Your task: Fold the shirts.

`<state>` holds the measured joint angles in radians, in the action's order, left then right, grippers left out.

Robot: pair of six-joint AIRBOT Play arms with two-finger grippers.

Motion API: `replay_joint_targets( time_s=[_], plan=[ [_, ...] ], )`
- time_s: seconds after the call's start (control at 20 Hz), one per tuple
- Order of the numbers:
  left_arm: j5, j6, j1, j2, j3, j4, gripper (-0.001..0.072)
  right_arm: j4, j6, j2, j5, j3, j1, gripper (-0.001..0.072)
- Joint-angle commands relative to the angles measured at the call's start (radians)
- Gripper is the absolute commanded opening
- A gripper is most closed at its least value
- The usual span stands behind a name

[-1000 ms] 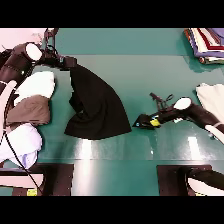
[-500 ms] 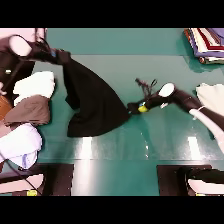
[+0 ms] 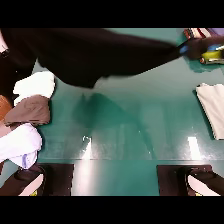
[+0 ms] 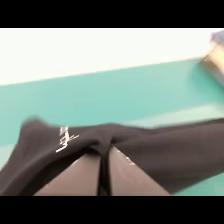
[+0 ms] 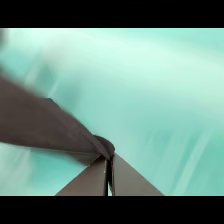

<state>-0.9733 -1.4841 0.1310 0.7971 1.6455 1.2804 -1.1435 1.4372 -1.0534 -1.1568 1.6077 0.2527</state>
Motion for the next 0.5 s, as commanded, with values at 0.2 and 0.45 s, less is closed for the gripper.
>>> replay_joint_targets(
  time_s=[0.2, 0.45],
  plan=[
    [-0.238, -0.002, -0.001, -0.06, 0.005, -0.13, 0.0021, -0.037, 0.005, 0.087, -0.105, 0.216, -0.117, 0.0012],
    [-0.355, 0.0, 0.0, 0.043, -0.208, -0.153, 0.002, -0.038, 0.063, -0.087, -0.267, 0.271, -0.098, 0.0012]
  ],
)
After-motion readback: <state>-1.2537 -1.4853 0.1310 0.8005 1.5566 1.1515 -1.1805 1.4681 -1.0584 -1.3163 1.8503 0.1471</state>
